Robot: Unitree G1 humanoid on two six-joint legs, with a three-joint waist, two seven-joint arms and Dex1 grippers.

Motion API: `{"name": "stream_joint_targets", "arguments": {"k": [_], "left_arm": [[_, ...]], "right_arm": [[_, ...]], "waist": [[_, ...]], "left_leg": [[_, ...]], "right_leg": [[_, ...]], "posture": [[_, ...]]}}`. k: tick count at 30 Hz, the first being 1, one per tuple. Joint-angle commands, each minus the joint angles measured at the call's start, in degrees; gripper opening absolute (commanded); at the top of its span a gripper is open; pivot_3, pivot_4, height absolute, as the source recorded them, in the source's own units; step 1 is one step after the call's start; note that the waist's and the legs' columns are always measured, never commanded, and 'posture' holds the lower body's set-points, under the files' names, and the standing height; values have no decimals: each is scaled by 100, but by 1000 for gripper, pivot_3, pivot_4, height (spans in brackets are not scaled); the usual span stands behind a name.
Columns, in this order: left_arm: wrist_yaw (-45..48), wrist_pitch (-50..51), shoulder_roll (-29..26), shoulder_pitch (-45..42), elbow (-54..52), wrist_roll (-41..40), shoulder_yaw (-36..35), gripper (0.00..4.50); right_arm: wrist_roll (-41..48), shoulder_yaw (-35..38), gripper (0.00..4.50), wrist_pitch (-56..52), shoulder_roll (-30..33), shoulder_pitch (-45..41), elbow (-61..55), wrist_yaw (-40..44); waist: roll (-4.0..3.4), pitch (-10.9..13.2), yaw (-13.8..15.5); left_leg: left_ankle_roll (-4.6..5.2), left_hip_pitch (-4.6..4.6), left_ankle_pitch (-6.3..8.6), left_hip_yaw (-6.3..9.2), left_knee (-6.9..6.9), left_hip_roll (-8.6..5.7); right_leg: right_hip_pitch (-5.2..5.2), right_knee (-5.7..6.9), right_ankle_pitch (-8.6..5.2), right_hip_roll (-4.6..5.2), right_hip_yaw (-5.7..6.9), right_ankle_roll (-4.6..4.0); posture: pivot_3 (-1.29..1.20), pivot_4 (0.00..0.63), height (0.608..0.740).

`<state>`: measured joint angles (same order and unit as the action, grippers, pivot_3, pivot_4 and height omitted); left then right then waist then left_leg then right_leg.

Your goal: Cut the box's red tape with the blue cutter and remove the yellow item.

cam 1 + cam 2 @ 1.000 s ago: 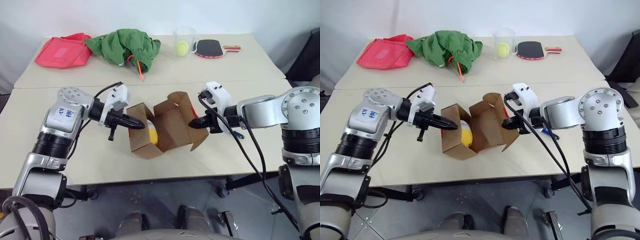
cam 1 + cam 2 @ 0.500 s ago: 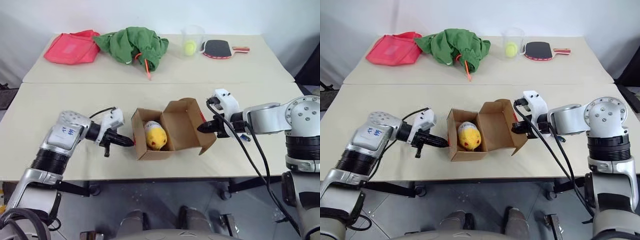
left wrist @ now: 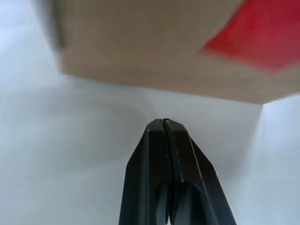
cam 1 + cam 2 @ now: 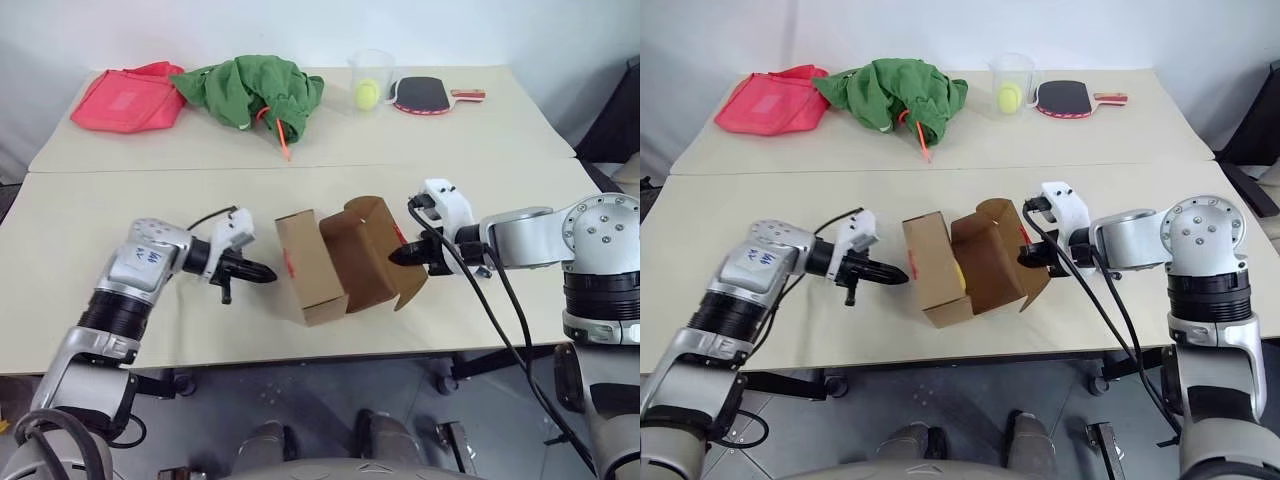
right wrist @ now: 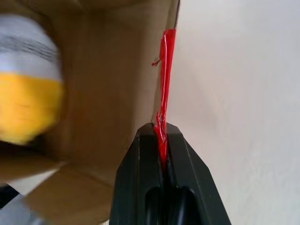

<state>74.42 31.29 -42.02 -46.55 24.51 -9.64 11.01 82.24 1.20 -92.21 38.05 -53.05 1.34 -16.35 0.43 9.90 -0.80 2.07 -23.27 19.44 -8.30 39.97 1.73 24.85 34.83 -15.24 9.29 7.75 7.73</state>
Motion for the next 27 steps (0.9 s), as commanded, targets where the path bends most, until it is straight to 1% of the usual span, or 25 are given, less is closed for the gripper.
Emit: {"name": "stream_joint_targets", "arguments": {"k": [1, 4, 8, 10, 11, 14, 17, 20, 27], "left_arm": [[417, 296, -266, -381, 1, -506, -559, 0], [580, 504, -301, -757, -108, -864, -876, 0], [416, 758, 55, -1253, -402, -1301, -1160, 0], [342, 868, 198, -1332, -612, -1407, -1167, 0], [303, 973, 373, -1314, -904, -1505, -1068, 0], [307, 1260, 664, -1135, -1499, -1698, -787, 0], [373, 1251, 688, -798, -1748, -1549, -363, 0], [331, 1018, 641, -578, -1803, -1268, 26, 0], [275, 588, 381, -454, -1643, -809, 315, 0]], "right_arm": [[115, 96, 31, -29, 44, -161, -209, 73], [103, 55, 31, -29, 113, -204, -233, 111], [111, 46, 31, -29, 137, -234, -239, 130], [125, 45, 31, -29, 127, -259, -236, 119], [135, 45, 31, -29, 112, -288, -231, 104], [146, 33, 31, -29, 98, -332, -232, 91], [126, 29, 31, -29, 97, -355, -206, 90], [109, 18, 31, -29, 100, -373, -187, 88], [133, 12, 31, -29, 149, -375, -186, 76]], "waist": [[0, 0, -22], [2, 1, 32], [2, 1, 67], [2, 1, 54], [2, 1, 48], [2, 1, 44], [1, 1, 20], [1, 1, -12], [1, 1, -25]], "left_leg": [[-1, 1, 0, 0, -1, -1], [-1, -1, 1, 3, 0, -1], [0, -2, 1, 3, 4, -4], [0, -1, 1, 3, 4, -5], [0, 0, 1, 2, 3, -6], [-1, 1, 1, 2, 2, -5], [-1, 2, 0, 2, 2, -4], [-6, 9, -2, 0, -1, -4], [-6, 7, -2, 1, 1, -3]], "right_leg": [[0, 0, 0, 0, 0, 0], [-2, 1, 0, 3, 0, 1], [-3, 1, 0, 3, 0, 1], [-4, 1, 0, 3, -1, 1], [-4, 1, 0, 3, -2, 1], [-2, 5, 0, 1, -1, 1], [-2, 7, 0, 0, -2, 1], [-2, 12, 0, -1, -5, 0], [-2, 10, 0, -1, -6, 0]], "posture": [[0, 150, 740], [0, 150, 740], [0, 150, 740], [0, 150, 740], [0, 150, 740], [0, 150, 740], [0, 150, 740], [0, 150, 740], [0, 150, 740]]}}
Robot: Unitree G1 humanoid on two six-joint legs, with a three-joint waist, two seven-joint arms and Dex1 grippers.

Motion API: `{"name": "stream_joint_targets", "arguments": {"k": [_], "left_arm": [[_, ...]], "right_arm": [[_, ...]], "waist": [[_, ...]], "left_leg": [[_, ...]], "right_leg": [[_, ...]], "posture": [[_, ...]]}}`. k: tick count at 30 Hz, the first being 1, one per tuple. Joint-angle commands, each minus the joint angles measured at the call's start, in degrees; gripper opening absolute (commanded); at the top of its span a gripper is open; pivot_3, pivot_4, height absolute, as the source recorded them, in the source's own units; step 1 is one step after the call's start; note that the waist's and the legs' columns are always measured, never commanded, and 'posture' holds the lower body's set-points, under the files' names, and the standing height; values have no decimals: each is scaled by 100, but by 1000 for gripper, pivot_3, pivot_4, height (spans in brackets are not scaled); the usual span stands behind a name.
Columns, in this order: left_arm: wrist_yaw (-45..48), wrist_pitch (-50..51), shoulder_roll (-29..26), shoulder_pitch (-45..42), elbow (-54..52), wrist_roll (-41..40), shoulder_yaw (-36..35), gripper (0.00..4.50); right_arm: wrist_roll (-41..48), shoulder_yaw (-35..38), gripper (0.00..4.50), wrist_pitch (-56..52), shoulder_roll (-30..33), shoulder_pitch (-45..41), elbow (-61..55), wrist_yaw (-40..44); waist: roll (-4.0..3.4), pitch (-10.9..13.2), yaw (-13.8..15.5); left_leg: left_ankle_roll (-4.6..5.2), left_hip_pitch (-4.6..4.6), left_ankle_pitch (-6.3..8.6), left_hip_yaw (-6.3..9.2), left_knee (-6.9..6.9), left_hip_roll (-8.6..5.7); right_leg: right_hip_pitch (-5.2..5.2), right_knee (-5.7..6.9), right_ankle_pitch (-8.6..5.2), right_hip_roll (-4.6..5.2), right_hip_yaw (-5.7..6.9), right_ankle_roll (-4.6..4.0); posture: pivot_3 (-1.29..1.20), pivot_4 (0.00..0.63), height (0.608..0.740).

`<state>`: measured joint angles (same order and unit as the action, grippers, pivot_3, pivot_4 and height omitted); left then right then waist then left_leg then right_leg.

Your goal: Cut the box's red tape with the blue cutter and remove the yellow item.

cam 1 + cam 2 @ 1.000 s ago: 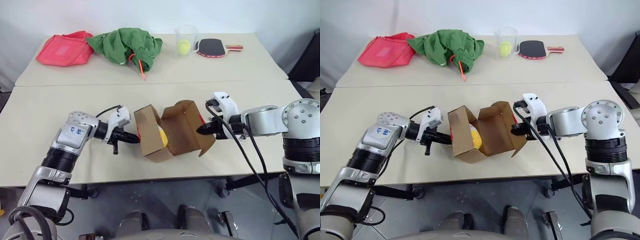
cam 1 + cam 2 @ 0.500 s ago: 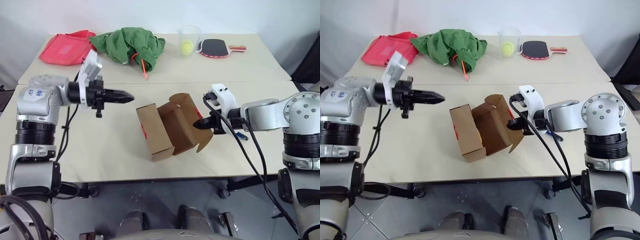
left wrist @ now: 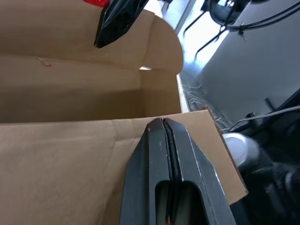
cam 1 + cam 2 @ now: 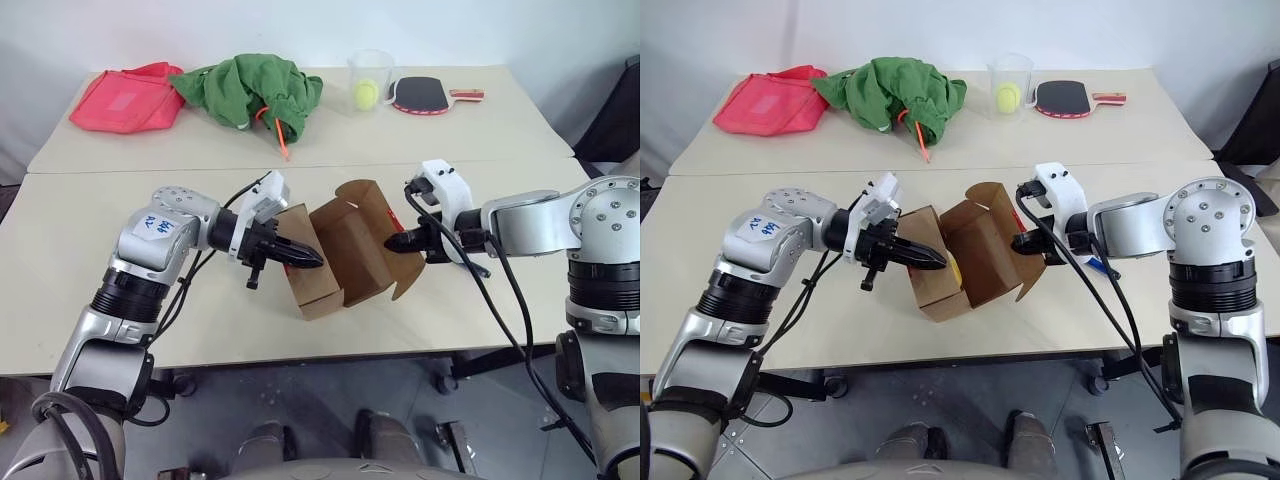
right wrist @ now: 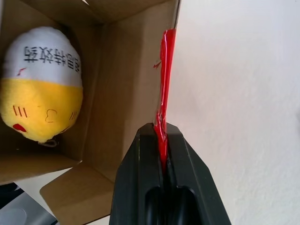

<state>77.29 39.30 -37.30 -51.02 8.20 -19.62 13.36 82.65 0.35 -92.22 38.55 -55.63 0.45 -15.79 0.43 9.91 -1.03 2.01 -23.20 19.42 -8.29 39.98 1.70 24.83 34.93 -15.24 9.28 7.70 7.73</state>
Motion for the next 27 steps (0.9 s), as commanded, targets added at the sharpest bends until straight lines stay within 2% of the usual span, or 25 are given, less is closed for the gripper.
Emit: {"name": "stream_joint_targets", "arguments": {"k": [1, 5, 12, 21, 25, 27], "left_arm": [[-11, -302, -154, 15, 59, 292, 126, 0], [-14, -648, -450, 197, 258, 668, 288, 0], [-105, -717, -662, 554, 213, 733, 318, 0], [-307, -749, -557, 865, 272, 814, 278, 0], [-374, -817, -421, 891, 429, 936, 269, 0], [-418, -886, -322, 878, 593, 1012, 273, 0]], "right_arm": [[109, 79, 31, -28, 131, -115, -97, 17], [239, 79, 31, -28, 273, -116, -94, 1], [717, 349, 31, 72, 329, 79, 63, -250], [2853, 126, 31, 1477, 673, 655, 61, -1301], [3035, 33, 31, 1814, 687, 1050, -151, -1348], [3035, 18, 31, 1968, 602, 1276, -219, -1364]], "waist": [[0, 0, 3], [0, 0, 3], [-1, -1, 57], [-2, -4, 179], [2, -1, 206], [3, -1, 218]], "left_leg": [[0, 0, 0, 0, 0, 0], [0, 2, 0, 0, 1, 1], [1, 18, 0, 1, 8, 5], [14, 44, -7, 1, 13, 8], [20, 50, -5, 1, 12, 8], [20, 12, -6, 0, 17, 9]], "right_leg": [[0, 0, 0, 0, 0, 0], [-2, 1, 0, 0, 0, 0], [-21, 1, 0, 2, -4, -1], [-52, -6, 0, 21, -12, -2], [-57, -11, 1, 23, -18, -4], [-25, -10, 2, 23, -12, -4]], "posture": [[0, 150, 740], [0, 150, 740], [0, 150, 740], [0, 150, 740], [0, 150, 740], [0, 150, 740]]}}
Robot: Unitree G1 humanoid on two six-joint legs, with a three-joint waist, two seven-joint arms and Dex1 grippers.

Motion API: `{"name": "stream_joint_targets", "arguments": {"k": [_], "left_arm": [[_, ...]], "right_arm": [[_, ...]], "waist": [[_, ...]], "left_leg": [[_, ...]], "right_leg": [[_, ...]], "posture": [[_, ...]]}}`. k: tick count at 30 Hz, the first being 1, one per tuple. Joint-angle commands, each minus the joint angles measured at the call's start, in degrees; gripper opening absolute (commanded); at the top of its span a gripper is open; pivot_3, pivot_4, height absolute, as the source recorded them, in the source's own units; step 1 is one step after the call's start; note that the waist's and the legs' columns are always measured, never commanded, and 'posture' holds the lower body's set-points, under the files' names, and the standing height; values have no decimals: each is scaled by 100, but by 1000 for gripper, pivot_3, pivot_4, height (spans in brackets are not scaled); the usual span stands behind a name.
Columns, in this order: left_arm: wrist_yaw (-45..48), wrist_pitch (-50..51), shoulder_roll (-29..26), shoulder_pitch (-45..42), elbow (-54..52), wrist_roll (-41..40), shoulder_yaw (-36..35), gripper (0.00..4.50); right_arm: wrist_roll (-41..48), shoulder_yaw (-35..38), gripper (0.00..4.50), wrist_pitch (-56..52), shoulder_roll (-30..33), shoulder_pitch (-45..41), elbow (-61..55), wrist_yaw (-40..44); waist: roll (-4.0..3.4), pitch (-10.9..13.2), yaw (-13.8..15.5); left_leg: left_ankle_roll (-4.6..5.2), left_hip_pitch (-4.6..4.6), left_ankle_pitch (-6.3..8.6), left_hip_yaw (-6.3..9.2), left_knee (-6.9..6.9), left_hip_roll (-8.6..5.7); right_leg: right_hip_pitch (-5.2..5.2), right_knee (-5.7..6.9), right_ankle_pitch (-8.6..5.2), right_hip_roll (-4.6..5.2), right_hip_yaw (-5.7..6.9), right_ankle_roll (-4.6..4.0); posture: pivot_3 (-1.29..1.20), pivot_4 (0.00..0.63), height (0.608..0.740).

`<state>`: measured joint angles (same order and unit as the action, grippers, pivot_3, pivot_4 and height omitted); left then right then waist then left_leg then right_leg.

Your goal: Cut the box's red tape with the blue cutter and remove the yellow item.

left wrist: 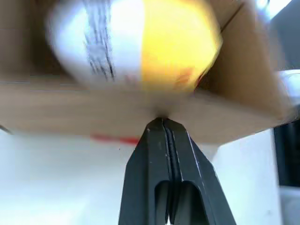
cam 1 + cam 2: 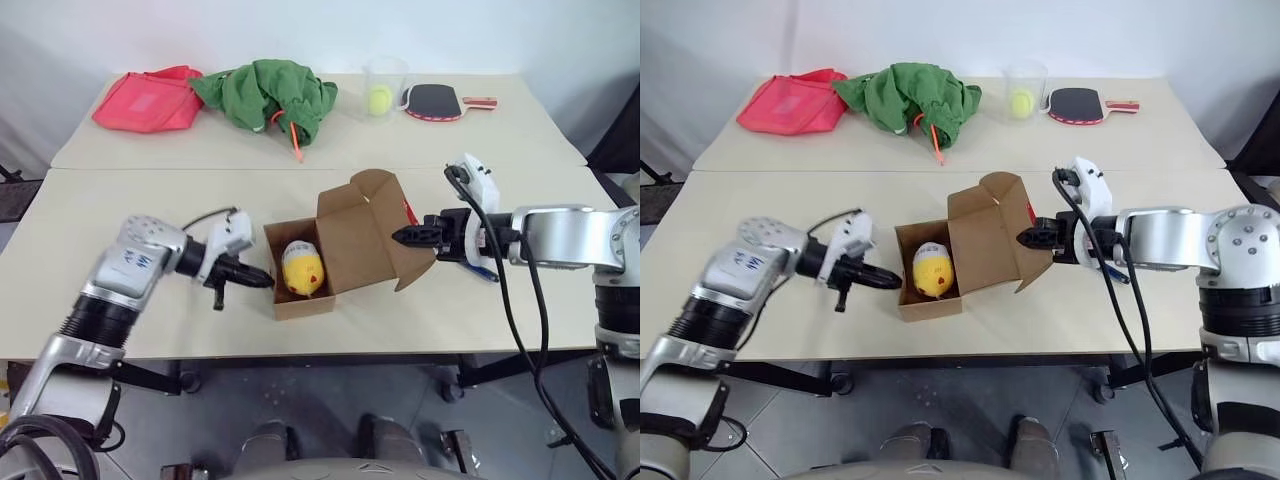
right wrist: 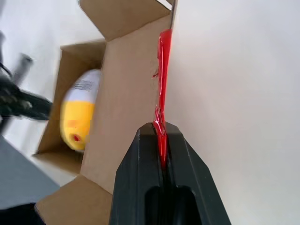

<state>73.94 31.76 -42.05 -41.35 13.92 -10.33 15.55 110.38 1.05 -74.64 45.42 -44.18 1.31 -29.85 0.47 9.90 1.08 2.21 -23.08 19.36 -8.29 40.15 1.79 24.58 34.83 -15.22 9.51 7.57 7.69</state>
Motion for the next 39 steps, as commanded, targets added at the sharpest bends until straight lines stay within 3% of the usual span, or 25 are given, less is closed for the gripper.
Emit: {"name": "stream_joint_targets", "arguments": {"k": [1, 10, 14, 23, 27, 36, 37, 39], "left_arm": [[-98, -162, 200, -99, 91, 110, 54, 0], [-197, -478, 654, -399, 775, 314, 8, 0], [-119, -565, 697, -498, 897, 364, 13, 0], [115, -789, 635, -705, 1206, 517, 28, 0], [141, -848, 647, -725, 1270, 563, 21, 0], [153, -915, 665, -751, 1362, 594, -2, 0], [153, -925, 664, -755, 1381, 598, -7, 0], [155, -946, 655, -762, 1426, 605, -20, 0]], "right_arm": [[262, -66, 31, 265, -105, 226, -333, 45], [249, -518, 31, 497, -217, 745, -423, 13], [-431, -736, 31, 347, -40, 892, -542, 92], [-2286, -698, 31, 101, 138, 971, -884, 1213], [-2954, -719, 1041, -32, 194, 836, -998, 1807], [-4380, -659, 4235, 8, 621, 527, -1465, 3595], [-4532, -657, 4460, 55, 689, 541, -1536, 3804], [-4833, -613, 4460, 199, 831, 566, -1637, 4208]], "waist": [[-1, 0, 12], [0, 0, 20], [0, 0, 19], [0, 0, 7], [0, 0, 9], [0, 0, 4], [0, 0, 6], [0, 0, 7]], "left_leg": [[0, 0, 0, -4, -1, -1], [1, -8, 0, -2, 0, -5], [1, -8, 0, -1, 0, -4], [1, -7, 0, -3, 0, -5], [1, -8, 0, -3, 2, -5], [1, -10, 1, -3, 1, -7], [1, -10, 1, -4, 1, -9], [1, -12, 1, -4, 1, -11]], "right_leg": [[1, 1, 0, 0, 0, 0], [1, -6, 0, -2, 11, 1], [1, -5, 0, -2, 11, 1], [2, -6, 0, -3, 11, 1], [1, -6, 0, -3, 9, 1], [6, -6, 0, -5, 10, 1], [6, -5, 0, -5, 10, 1], [7, -6, 0, -4, 10, 1]], "posture": [[0, 150, 740], [0, 150, 740], [0, 150, 740], [0, 150, 740], [0, 150, 740], [0, 150, 740], [0, 150, 740], [0, 150, 740]]}}
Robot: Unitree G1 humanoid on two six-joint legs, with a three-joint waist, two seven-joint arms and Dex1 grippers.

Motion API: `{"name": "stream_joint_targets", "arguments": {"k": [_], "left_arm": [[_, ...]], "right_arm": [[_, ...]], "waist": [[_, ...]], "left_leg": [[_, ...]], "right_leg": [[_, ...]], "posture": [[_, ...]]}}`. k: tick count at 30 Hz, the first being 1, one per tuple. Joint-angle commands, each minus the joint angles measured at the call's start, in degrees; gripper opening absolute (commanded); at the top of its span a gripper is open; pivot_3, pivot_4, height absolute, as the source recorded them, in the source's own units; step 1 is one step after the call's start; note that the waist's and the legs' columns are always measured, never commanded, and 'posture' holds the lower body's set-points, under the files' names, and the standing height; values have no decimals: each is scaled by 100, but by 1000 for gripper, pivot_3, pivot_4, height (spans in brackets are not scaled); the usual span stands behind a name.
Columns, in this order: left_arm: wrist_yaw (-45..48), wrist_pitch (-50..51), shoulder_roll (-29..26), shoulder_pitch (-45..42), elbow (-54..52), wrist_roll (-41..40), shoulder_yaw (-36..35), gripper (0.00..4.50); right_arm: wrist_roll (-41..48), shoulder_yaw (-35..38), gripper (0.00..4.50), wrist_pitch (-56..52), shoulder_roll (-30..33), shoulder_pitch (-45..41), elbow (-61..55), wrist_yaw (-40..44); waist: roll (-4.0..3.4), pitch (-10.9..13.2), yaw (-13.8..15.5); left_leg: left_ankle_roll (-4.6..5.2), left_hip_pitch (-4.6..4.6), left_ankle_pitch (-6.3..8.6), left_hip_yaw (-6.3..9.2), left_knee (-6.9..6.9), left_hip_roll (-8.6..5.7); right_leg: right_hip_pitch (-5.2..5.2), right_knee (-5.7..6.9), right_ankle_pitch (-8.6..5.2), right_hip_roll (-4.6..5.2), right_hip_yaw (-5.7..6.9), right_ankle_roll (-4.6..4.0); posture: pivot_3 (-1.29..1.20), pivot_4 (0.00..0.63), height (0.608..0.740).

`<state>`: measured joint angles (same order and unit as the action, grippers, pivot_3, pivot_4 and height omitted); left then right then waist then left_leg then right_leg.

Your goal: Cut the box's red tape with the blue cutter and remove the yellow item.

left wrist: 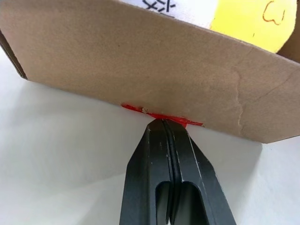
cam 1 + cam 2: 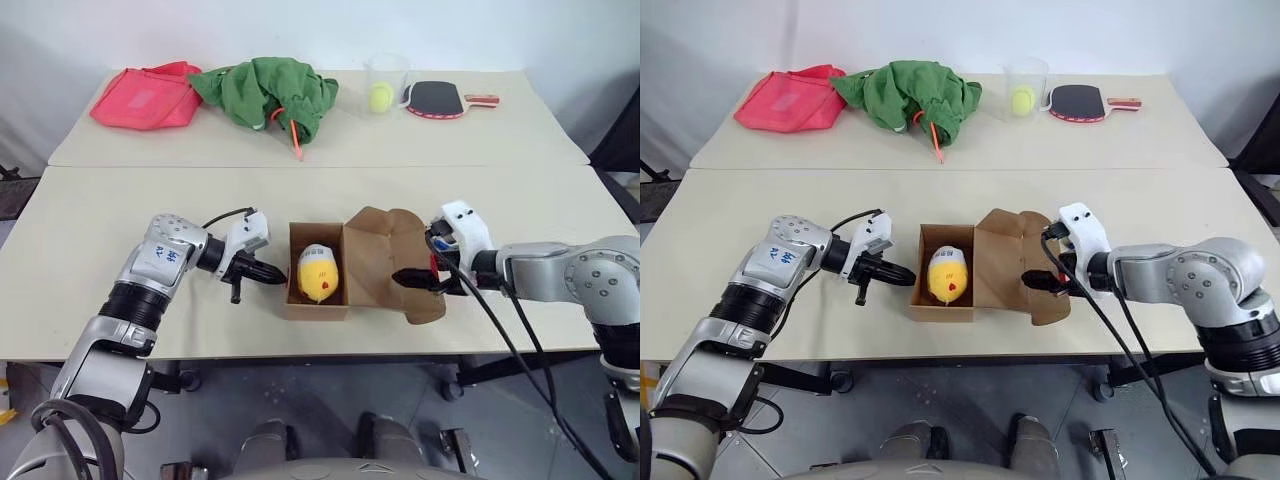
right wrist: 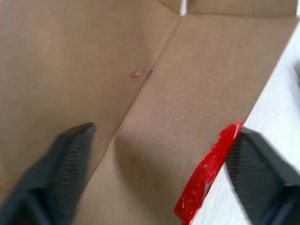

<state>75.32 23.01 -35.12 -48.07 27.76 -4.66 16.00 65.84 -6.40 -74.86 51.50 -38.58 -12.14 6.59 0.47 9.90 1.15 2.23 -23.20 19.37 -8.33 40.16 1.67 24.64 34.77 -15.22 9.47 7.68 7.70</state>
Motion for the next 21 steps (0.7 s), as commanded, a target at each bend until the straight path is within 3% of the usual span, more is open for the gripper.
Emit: {"name": "stream_joint_targets", "arguments": {"k": [1, 9, 13, 17, 21], "left_arm": [[18, -81, -49, -90, 71, 41, -76, 0], [45, -117, -325, -156, 216, -30, -334, 0], [-64, -350, -415, -359, 360, -343, -891, 0], [49, -714, -324, -405, 298, -718, -1336, 0], [234, 240, -533, -664, -251, -1020, -1418, 806]], "right_arm": [[-534, 169, 4460, 315, 313, 0, -294, 790], [-1618, 511, 4460, 1345, 871, 47, -221, 2347], [-1757, 771, 4460, 1811, 1113, 216, -552, 3288], [-1898, 873, 4460, 1966, 1165, 308, -651, 3728], [-1884, 980, 4500, 2093, 1138, 303, -967, 4113]], "waist": [[0, 0, -3], [0, 0, -14], [1, 0, -50], [5, 3, -46], [7, 5, -48]], "left_leg": [[0, 0, 0, 0, 0, -1], [0, 1, 0, -2, 0, -6], [-1, 0, 0, -2, -3, -5], [-1, 0, 1, -1, -2, -5], [-2, 0, 0, -2, 0, -8]], "right_leg": [[0, -1, 0, 0, 0, 0], [0, 0, 0, -2, 1, 0], [3, 0, 0, -5, 3, 0], [1, -2, 0, -4, 3, 1], [1, 1, 0, -5, 3, 1]], "posture": [[0, 150, 740], [0, 150, 740], [0, 150, 740], [0, 150, 740], [0, 150, 740]]}}
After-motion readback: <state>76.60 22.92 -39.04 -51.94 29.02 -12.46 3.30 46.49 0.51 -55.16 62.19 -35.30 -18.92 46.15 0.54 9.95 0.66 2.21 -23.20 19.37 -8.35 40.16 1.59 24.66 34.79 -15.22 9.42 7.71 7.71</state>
